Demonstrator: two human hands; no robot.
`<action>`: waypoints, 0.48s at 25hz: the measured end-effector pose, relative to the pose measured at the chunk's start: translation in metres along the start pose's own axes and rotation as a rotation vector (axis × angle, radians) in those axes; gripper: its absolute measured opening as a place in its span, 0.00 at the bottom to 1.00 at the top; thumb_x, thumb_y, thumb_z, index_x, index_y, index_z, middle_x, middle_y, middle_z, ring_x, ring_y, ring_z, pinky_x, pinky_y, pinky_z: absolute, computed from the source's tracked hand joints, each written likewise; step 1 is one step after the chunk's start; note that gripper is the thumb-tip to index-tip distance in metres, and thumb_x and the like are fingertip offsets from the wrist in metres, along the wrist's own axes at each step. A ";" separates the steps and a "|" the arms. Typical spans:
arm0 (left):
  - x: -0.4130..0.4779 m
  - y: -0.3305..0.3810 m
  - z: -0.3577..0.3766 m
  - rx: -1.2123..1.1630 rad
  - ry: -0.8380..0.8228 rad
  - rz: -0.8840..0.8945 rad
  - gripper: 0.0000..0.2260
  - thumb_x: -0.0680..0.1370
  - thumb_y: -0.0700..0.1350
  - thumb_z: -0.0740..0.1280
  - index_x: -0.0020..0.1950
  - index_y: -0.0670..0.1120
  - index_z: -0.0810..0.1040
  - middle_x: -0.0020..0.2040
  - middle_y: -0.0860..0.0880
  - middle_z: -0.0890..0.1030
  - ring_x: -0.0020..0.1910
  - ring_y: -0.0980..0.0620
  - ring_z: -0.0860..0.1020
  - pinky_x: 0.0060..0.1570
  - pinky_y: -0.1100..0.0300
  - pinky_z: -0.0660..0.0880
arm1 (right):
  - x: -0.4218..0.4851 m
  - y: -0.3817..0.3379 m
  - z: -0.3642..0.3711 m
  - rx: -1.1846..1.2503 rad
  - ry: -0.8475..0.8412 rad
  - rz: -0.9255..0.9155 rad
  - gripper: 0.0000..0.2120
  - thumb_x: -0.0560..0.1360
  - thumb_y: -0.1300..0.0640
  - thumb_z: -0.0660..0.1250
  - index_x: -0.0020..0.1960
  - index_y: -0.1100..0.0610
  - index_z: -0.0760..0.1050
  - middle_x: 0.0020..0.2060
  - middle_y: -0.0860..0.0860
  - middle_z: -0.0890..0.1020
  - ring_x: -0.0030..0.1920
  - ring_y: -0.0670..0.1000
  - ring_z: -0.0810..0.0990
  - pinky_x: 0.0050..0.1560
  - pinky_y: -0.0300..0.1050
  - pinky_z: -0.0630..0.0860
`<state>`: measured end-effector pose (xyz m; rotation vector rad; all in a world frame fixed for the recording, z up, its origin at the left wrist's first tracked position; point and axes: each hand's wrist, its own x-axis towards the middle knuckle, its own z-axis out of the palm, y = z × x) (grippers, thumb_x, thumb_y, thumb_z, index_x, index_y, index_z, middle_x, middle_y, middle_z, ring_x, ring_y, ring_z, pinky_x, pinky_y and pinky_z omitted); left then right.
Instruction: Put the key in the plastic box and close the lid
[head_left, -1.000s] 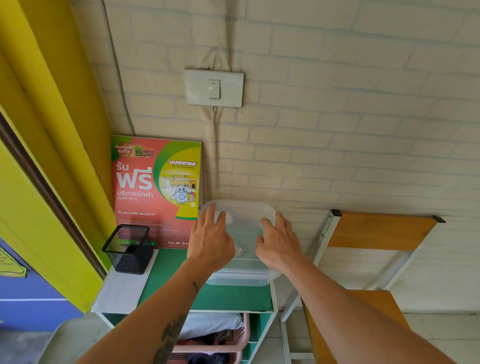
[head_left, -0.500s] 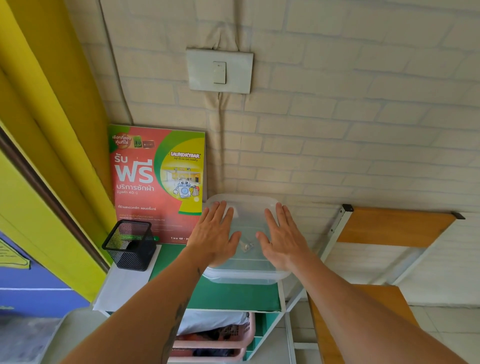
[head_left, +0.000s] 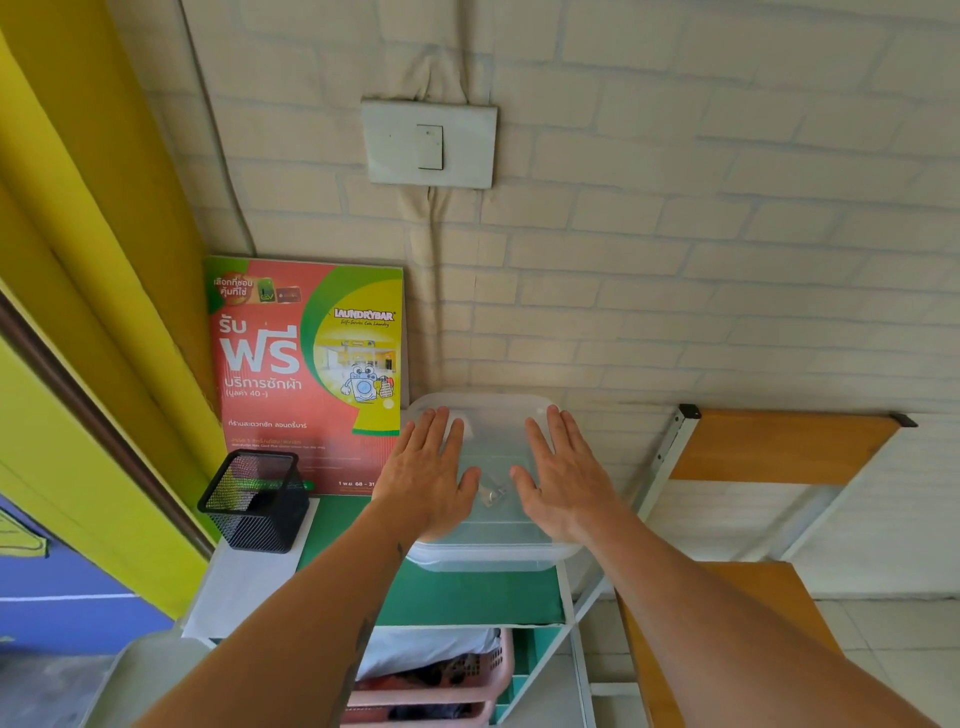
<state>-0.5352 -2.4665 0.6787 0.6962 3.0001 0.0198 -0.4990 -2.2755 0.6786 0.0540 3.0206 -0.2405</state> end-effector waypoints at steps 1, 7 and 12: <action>0.000 0.000 0.000 -0.002 0.002 -0.004 0.32 0.80 0.59 0.43 0.79 0.43 0.43 0.81 0.42 0.43 0.79 0.44 0.41 0.78 0.47 0.42 | 0.001 0.000 -0.001 0.000 -0.006 0.000 0.34 0.81 0.39 0.45 0.80 0.52 0.38 0.79 0.55 0.35 0.78 0.54 0.34 0.78 0.54 0.42; 0.004 0.005 -0.022 -0.039 -0.051 -0.031 0.32 0.80 0.58 0.50 0.79 0.42 0.49 0.80 0.42 0.49 0.79 0.42 0.46 0.77 0.46 0.47 | 0.002 -0.001 -0.030 0.026 -0.065 0.011 0.35 0.81 0.42 0.53 0.80 0.54 0.41 0.80 0.54 0.39 0.79 0.54 0.39 0.78 0.54 0.44; -0.011 0.010 -0.053 -0.017 0.038 -0.061 0.28 0.79 0.55 0.54 0.76 0.41 0.57 0.79 0.43 0.57 0.78 0.45 0.55 0.76 0.47 0.53 | -0.025 0.000 -0.062 0.102 -0.026 0.043 0.34 0.81 0.44 0.55 0.80 0.55 0.44 0.81 0.53 0.43 0.80 0.53 0.42 0.76 0.54 0.49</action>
